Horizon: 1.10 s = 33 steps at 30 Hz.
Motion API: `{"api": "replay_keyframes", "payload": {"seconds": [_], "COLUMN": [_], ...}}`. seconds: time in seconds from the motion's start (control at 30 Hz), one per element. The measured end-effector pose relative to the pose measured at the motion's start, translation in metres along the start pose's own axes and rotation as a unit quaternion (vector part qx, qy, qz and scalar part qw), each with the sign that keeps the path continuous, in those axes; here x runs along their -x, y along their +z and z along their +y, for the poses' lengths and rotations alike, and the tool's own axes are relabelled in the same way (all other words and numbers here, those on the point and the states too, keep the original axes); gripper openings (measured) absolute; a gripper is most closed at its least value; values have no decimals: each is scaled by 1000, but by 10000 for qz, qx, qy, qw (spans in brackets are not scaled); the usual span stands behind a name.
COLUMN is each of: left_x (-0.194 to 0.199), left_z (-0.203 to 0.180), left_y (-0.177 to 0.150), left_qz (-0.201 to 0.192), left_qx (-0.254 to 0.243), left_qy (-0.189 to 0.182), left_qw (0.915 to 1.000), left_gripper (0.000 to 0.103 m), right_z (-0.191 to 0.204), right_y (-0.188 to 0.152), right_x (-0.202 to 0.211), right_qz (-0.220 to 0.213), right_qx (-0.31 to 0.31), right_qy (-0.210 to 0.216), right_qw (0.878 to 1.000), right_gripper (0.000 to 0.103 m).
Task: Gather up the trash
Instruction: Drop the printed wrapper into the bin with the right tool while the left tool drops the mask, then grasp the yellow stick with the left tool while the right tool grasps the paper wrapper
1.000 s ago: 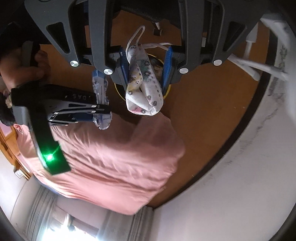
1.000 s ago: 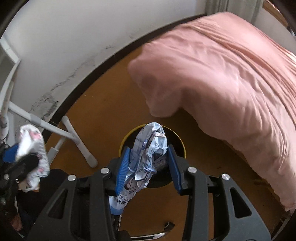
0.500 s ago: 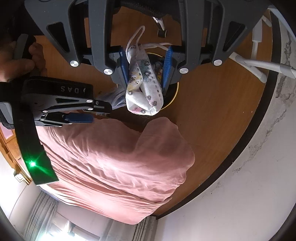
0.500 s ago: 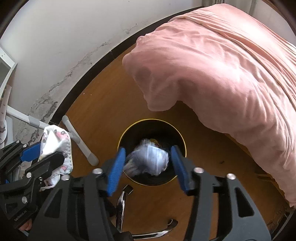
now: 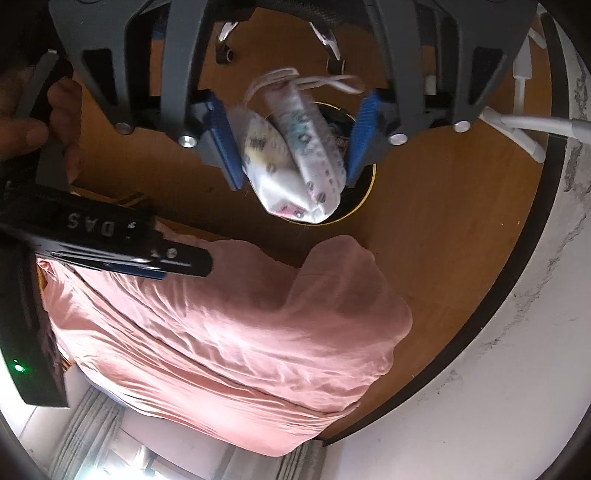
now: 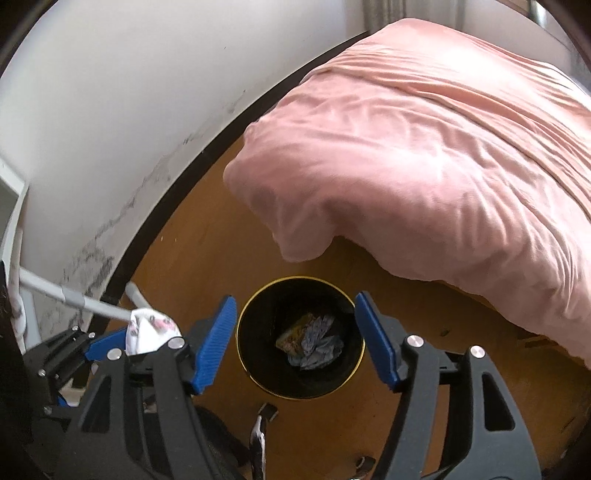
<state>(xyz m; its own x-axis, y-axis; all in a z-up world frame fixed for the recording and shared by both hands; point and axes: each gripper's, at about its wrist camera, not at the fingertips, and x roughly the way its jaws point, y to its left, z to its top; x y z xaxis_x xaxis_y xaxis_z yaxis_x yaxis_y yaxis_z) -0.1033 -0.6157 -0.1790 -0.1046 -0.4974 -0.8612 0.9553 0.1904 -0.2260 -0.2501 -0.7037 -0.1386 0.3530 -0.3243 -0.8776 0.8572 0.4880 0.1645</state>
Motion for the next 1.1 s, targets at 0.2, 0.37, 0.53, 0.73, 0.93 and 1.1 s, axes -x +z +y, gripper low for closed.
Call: {"api": "replay_keyframes", "payload": {"seconds": [0.2, 0.37, 0.53, 0.73, 0.93, 1.1], "left_x": [6, 22, 69, 162, 275, 350], "left_z": [-10, -15, -11, 23, 100, 172], "left_y": [5, 4, -8, -46, -130, -220], "left_qz": [-84, -224, -641, -1118, -1444, -1334], "left_qx": [-126, -207, -305, -25, 706, 1717], "left_qy": [-30, 73, 467, 1098, 2400, 3461], "left_qw": [9999, 9995, 9964, 9876, 9574, 9126], "left_gripper": [72, 76, 85, 90, 90, 90], "right_z": [-2, 2, 19, 84, 204, 316], "right_y": [0, 0, -1, -6, -26, -64], "right_x": [6, 13, 20, 45, 76, 94], "right_qz": [-97, -230, -326, -665, -871, -733], "right_qx": [-35, 6, 296, 1126, 2321, 3461], "right_qy": [-11, -38, -48, 76, 950, 1742], "right_qw": [9999, 9997, 9990, 9914, 9641, 9190], "right_gripper": [65, 65, 65, 68, 69, 71]}}
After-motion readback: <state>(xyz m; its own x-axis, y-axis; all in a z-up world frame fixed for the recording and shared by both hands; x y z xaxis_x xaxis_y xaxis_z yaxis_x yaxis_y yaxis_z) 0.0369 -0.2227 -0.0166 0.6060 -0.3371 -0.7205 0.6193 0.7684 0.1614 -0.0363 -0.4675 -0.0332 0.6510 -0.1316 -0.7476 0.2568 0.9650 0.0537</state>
